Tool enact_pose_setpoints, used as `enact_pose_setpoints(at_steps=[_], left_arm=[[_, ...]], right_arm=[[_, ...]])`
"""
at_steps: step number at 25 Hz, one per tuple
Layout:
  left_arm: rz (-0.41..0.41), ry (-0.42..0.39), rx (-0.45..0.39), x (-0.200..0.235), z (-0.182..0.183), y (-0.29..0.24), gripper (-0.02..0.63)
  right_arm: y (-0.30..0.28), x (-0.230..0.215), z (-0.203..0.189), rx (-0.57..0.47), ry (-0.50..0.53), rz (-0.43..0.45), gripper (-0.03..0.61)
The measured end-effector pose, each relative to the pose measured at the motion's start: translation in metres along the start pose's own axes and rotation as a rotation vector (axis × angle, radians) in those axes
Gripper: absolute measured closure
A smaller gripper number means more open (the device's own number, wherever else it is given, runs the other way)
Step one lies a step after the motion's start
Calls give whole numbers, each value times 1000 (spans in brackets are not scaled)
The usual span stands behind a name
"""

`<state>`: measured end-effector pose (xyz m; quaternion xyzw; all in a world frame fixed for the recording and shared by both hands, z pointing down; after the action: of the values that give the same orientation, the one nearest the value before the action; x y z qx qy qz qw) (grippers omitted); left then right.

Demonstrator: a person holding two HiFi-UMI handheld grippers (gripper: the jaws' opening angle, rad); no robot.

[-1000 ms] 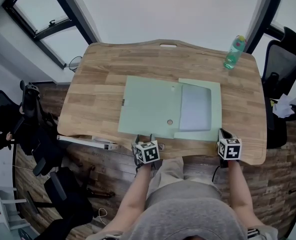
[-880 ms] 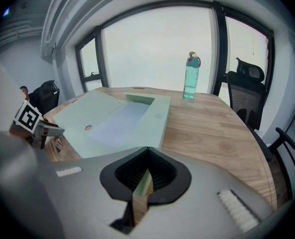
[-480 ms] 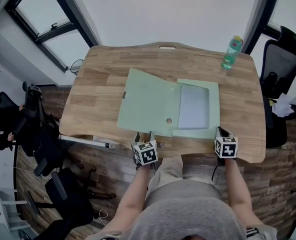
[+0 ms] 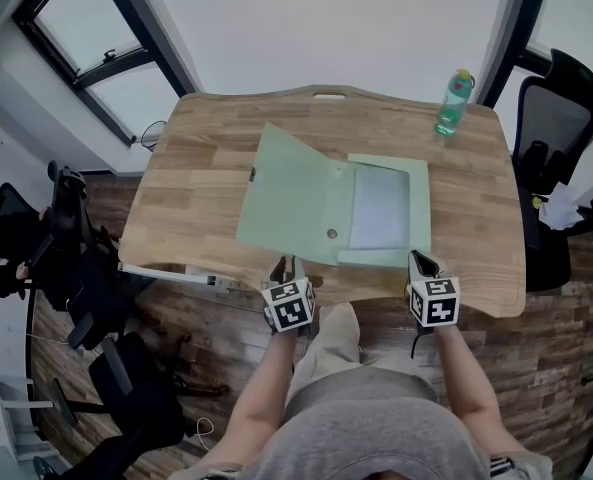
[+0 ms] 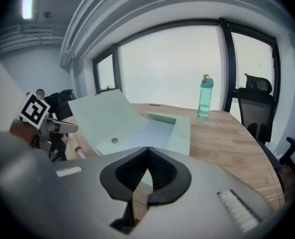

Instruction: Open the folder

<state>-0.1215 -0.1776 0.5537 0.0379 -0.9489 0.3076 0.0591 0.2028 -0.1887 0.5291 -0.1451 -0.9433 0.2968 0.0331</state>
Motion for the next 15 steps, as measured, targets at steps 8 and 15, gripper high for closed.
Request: enact_pose_setpoints(at_steps=[8,15], left_arm=[[-59,0,-77,-16,11,43,609],[-124,4,-136,-22,16,84,609]], right_arm=[[31,52,23,-123,7,132,578],[58,90,32,-188,9,206,580]])
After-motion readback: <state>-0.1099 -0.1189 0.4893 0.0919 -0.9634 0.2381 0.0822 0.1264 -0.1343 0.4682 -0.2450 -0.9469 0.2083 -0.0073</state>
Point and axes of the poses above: the fingertips, and each gripper's own axes: y backward along the fingers, x to its left, z out of its top, the point moved 9 cm from there along y, backward along the fingers, and after that the axes turned 4 degrees about -z, right-handed, at the moved point
